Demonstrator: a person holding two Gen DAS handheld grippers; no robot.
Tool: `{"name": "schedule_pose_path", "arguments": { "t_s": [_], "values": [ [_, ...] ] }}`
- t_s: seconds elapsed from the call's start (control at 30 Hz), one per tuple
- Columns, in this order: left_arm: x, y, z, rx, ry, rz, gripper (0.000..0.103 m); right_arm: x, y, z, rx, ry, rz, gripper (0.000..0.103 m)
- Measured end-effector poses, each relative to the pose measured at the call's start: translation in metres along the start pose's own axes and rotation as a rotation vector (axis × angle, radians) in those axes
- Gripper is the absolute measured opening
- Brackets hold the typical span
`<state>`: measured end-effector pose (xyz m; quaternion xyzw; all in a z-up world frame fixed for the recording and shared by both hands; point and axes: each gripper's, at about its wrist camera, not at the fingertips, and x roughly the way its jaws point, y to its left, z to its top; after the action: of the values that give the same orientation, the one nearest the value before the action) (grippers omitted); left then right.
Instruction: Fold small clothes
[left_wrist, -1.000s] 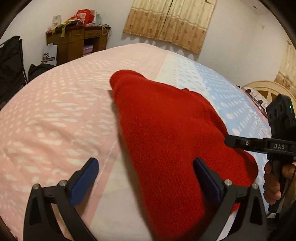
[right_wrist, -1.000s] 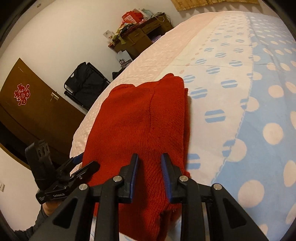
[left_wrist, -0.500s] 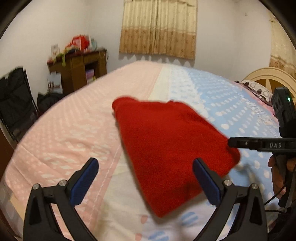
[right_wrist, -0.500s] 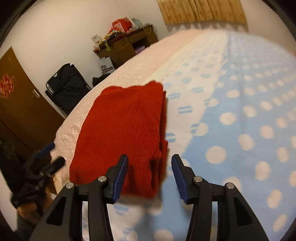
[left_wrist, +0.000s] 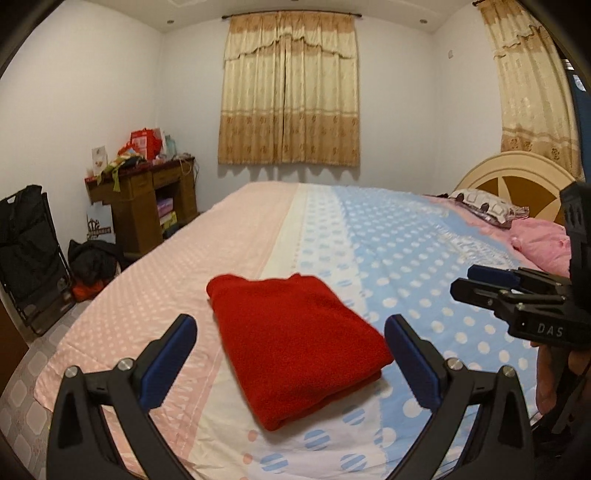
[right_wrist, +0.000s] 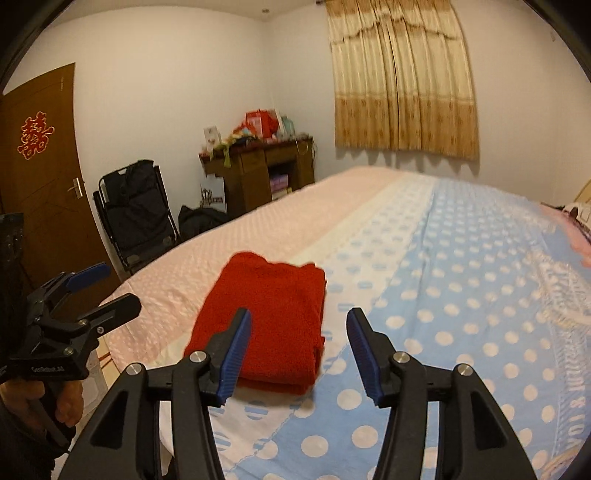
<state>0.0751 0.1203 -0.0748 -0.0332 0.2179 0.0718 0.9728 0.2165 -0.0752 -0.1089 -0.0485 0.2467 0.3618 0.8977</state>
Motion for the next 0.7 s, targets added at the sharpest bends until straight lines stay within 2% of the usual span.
{"name": "schedule_pose_path", "arguments": {
  "t_s": [0.23,0.7],
  "values": [
    [-0.008,-0.006,0.003,0.008,-0.036,0.000,0.103,-0.028,0.008,0.006,-0.033,-0.075,-0.023,0.057],
    [-0.013,-0.018,-0.003,0.036,-0.046,0.001,0.103,-0.045,0.005,0.003,-0.034,-0.131,-0.039,0.058]
  ]
}}
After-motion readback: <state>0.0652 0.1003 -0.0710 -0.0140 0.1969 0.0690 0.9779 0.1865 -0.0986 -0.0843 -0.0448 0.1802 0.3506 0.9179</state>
